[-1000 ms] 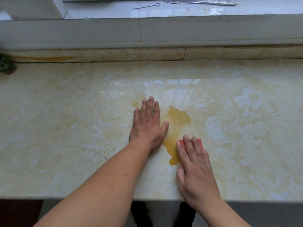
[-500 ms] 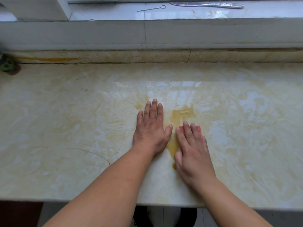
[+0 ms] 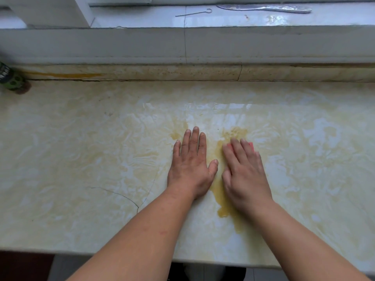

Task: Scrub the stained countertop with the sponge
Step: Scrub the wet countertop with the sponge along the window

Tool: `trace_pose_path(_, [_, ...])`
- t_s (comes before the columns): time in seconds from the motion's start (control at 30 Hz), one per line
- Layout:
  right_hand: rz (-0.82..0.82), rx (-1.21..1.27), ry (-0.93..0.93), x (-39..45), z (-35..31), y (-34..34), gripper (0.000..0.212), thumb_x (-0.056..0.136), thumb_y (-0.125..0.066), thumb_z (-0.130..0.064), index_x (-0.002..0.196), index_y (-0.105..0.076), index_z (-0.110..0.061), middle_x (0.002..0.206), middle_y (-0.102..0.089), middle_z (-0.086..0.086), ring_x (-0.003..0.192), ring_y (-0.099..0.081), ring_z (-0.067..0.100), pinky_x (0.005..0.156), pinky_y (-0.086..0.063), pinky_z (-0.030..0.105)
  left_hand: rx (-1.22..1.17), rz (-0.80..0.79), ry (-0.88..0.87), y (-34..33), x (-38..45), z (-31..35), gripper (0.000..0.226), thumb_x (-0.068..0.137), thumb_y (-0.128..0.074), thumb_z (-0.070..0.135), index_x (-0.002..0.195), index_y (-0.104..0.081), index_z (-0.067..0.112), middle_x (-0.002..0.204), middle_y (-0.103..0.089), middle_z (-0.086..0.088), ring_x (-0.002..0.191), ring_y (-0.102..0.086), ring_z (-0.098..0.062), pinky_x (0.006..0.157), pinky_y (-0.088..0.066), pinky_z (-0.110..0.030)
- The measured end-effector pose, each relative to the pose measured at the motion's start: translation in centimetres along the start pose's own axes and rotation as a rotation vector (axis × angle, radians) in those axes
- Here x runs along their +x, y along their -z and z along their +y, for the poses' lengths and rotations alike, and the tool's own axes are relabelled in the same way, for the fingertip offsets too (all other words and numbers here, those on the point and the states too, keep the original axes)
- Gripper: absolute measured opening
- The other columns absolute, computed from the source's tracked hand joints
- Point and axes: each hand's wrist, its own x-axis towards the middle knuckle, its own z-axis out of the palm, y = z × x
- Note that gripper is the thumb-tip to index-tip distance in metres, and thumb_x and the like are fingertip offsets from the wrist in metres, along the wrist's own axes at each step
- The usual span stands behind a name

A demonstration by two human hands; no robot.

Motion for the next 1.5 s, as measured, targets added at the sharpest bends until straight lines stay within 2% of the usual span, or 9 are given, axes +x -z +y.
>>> trace_pose_path(0.13, [-0.003,0.003,-0.023,3.9,-0.2,0.6,0.071,0.090,-0.026,-0.038,0.159,-0.019,-0.027,0.169,-0.005,-0.005,0.155,0.009,0.014,0.126,0.000,0.044,0.022,0.007,0.001,-0.2,0.1,-0.2,0.085,0.096,-0.003,0.063,0.164,0.020,0.017,0.167,0.038,-0.003,0.154,0.036,-0.019,0.127,0.016,-0.047])
trace_pose_path(0.33, [0.002,0.012,0.015,-3.4,-0.3,-0.4,0.066,0.093,-0.027,-0.038,0.158,-0.029,-0.025,0.168,-0.014,-0.005,0.156,0.003,0.015,0.126,-0.004,0.044,0.004,0.010,-0.003,-0.2,0.1,-0.1,0.092,0.087,0.008,0.064,0.164,0.018,0.016,0.167,0.038,-0.003,0.154,0.036,-0.020,0.127,0.015,-0.047])
trace_pose_path(0.5, [-0.020,0.041,-0.037,2.8,-0.7,0.5,0.071,0.090,-0.023,-0.041,0.160,-0.017,-0.028,0.170,-0.001,-0.007,0.155,0.012,0.015,0.126,0.002,0.043,0.013,-0.002,0.005,0.0,0.0,0.0,0.092,0.085,0.010,0.064,0.163,0.021,0.016,0.166,0.040,-0.003,0.153,0.038,-0.019,0.127,0.016,-0.047])
trace_pose_path(0.6, [-0.016,0.040,-0.036,2.2,-0.6,0.5,0.071,0.090,-0.024,-0.041,0.160,-0.018,-0.027,0.169,-0.003,-0.007,0.155,0.011,0.013,0.126,0.001,0.044,0.015,-0.006,0.005,0.0,0.0,0.0,0.090,0.088,0.007,0.064,0.163,0.021,0.017,0.166,0.041,-0.003,0.153,0.038,-0.019,0.127,0.016,-0.047])
trace_pose_path(0.77, [-0.003,0.064,0.005,-3.8,1.3,0.1,0.068,0.091,-0.028,-0.037,0.158,-0.027,-0.028,0.168,-0.012,-0.009,0.155,0.007,0.010,0.126,-0.005,0.042,0.004,-0.002,0.005,0.3,-0.2,0.1,0.081,0.106,-0.017,0.060,0.163,0.022,0.016,0.165,0.041,-0.002,0.152,0.038,-0.019,0.127,0.016,-0.047])
trace_pose_path(1.0, [0.118,0.111,-0.212,6.5,3.5,2.2,0.070,0.089,-0.030,-0.032,0.157,-0.027,-0.020,0.169,-0.010,0.004,0.156,0.000,0.025,0.125,-0.005,0.048,0.025,0.003,0.005,-0.1,-0.1,0.0,0.086,0.093,0.000,0.063,0.162,0.023,0.017,0.164,0.044,-0.001,0.151,0.041,-0.018,0.126,0.018,-0.046])
trace_pose_path(1.13, [0.028,0.105,-0.086,8.7,1.2,1.9,0.066,0.093,-0.035,-0.029,0.158,-0.024,-0.022,0.169,-0.009,-0.002,0.156,0.003,0.022,0.126,-0.002,0.044,0.029,0.009,0.011,-0.2,0.0,0.0,0.087,0.092,0.002,0.063,0.163,0.021,0.017,0.167,0.039,-0.002,0.153,0.037,-0.018,0.127,0.015,-0.046])
trace_pose_path(1.37, [-0.081,0.081,0.233,0.7,1.0,1.1,0.068,0.088,-0.031,-0.038,0.155,-0.036,-0.027,0.166,-0.022,-0.007,0.156,-0.008,0.016,0.125,-0.012,0.043,0.014,0.019,-0.004,-0.2,0.1,-0.2,0.093,0.085,0.008,0.062,0.166,0.014,0.016,0.169,0.034,-0.003,0.155,0.032,-0.020,0.128,0.013,-0.045])
trace_pose_path(1.5, [-0.024,0.085,0.056,3.1,3.1,2.0,0.073,0.086,-0.028,-0.037,0.158,-0.029,-0.026,0.168,-0.014,-0.005,0.156,-0.003,0.019,0.125,-0.009,0.046,0.012,0.025,-0.004,-0.2,0.0,-0.2,0.092,0.086,0.005,0.061,0.165,0.015,0.016,0.169,0.035,-0.003,0.155,0.033,-0.020,0.127,0.016,-0.045])
